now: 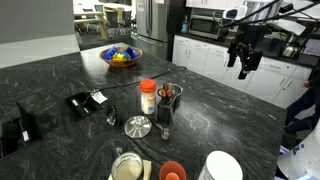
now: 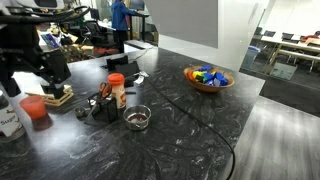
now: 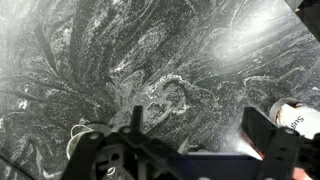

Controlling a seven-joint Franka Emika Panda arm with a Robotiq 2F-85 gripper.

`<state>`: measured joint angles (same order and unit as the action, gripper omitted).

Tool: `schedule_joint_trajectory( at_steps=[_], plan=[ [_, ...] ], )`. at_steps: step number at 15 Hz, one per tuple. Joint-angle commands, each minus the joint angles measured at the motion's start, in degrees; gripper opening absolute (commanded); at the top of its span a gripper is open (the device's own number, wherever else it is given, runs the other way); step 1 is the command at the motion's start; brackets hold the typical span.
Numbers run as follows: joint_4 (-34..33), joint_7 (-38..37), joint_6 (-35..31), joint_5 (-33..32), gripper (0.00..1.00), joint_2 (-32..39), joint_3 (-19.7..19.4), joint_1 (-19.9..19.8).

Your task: Take the masking tape from on top of the box and put it on the table

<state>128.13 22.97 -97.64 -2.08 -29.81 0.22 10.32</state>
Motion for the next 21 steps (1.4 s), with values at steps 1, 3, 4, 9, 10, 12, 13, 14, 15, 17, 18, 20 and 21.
schedule_joint_trajectory(
  at_steps=[1, 3, 4, 9, 10, 12, 13, 14, 15, 17, 18, 20, 21],
  plan=[
    [-0.11, 0.1, 0.08, 0.12, 1.0, 0.05, 0.26, -0.3],
    [-0.16, 0.22, -1.04, 1.23, 1.0, 0.54, 0.2, 0.13],
    [-0.55, 0.51, -2.66, 2.44, 1.0, 1.53, 0.27, 0.68],
    [-4.86, 3.26, -13.8, 9.3, 1.0, 10.76, 2.65, 4.97],
    [-6.17, 4.84, -15.74, 10.58, 1.0, 13.52, 3.5, 6.13],
    [-9.5, 7.01, -18.43, 11.01, 1.0, 19.23, 5.98, 7.66],
    [-11.29, 7.31, -19.87, 10.52, 1.0, 21.91, 7.26, 7.98],
    [-13.46, 6.65, -20.02, 8.46, 1.0, 24.49, 8.69, 7.92],
    [-15.16, 6.19, -19.83, 6.18, 1.0, 26.48, 9.89, 7.76],
    [-13.22, 4.64, -20.99, 7.4, 1.0, 25.56, 10.7, 7.26],
    [-14.22, 4.65, -20.96, 6.88, 1.0, 26.65, 10.89, 7.19],
    [-14.85, 5.0, -20.83, 6.7, 1.0, 26.93, 10.84, 6.95],
    [-14.91, 5.17, -20.79, 6.7, 1.0, 26.84, 10.8, 6.9]
  ],
)
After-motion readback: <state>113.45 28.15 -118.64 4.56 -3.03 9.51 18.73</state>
